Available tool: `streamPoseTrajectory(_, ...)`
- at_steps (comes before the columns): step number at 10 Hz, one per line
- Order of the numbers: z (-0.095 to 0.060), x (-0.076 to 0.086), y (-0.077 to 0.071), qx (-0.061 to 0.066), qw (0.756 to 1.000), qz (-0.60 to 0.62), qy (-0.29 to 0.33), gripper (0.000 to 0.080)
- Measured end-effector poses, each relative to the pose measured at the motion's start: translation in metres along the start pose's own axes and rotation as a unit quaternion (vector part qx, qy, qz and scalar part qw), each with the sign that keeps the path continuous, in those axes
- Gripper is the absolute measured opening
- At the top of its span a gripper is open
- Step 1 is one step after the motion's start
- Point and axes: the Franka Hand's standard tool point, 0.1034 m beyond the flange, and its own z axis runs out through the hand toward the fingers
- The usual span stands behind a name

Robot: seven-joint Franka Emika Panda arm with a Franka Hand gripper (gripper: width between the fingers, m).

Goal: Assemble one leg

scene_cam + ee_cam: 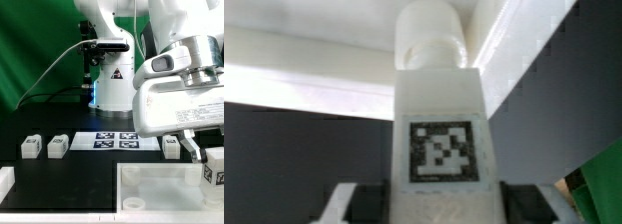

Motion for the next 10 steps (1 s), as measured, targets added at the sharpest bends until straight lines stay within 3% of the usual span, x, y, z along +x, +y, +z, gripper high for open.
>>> streamPoseTrajectory(4, 0.0071, -0.0031, 0.0007, -0.007, 1.000, 0.001, 0.024, 0.0293)
streamPoseTrajectory(8, 0.0087, -0.0057, -0.0002, -0.005, 1.000, 0.002, 0.014, 0.0293)
streamPoseTrajectory(10, 0.0091, -0.0066, -0.0003, -0.004, 1.000, 0.003, 0.013, 0.0529)
